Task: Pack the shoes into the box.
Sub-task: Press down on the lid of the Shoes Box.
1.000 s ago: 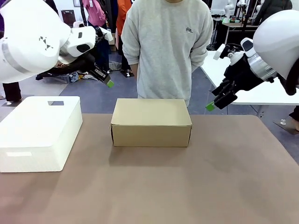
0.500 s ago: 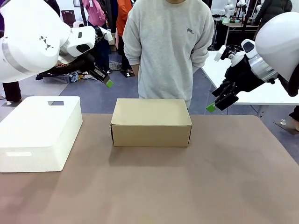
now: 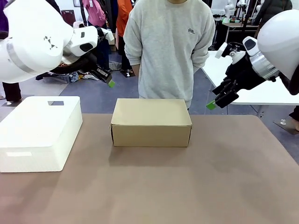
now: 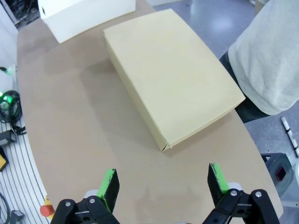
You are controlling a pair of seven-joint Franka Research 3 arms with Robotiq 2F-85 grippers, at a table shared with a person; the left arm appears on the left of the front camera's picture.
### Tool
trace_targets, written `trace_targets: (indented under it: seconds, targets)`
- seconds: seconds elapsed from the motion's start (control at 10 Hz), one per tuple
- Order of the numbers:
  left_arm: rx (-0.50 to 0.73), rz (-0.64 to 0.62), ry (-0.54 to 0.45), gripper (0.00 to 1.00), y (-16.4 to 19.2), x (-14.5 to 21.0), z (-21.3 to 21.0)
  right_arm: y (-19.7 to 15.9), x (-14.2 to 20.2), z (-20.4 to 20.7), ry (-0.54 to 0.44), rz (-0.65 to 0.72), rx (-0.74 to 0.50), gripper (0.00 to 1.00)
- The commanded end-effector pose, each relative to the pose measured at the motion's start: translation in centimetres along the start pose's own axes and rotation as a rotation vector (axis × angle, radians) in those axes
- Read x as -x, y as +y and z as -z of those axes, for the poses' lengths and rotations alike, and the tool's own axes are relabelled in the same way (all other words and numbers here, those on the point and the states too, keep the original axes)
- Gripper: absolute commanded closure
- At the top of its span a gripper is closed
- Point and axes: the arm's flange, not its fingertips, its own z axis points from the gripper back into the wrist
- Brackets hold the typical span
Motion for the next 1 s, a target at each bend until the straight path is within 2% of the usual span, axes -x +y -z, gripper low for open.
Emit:
trace_targets:
  seconds: [0.0, 0.2, 0.5, 0.6, 0.9]
  targets:
    - [0.024, -0.051, -0.016, 1.0, 0.7, -2.3, 1.9, 1.2, -1.3, -1.6, 0.026, 0.036, 0.059, 0.0]
    - [0.04, -0.074, -0.004, 1.0, 1.3, -3.8, 3.6, 2.3, -1.1, -2.8, 0.018, 0.04, 0.109, 0.0]
    - [0.033, -0.107, 0.024, 1.0, 2.1, -5.3, 6.5, 4.2, -0.6, -3.9, -0.049, 0.01, 0.168, 0.0]
    - [0.054, -0.107, 0.021, 1.0, 2.5, -5.9, 7.8, 2.2, -1.3, -3.8, -0.015, 0.013, 0.107, 0.0]
    - [0.109, -0.093, 0.066, 1.0, 2.7, -7.5, 11.9, 2.2, -1.3, -3.8, -0.015, 0.013, 0.107, 0.0]
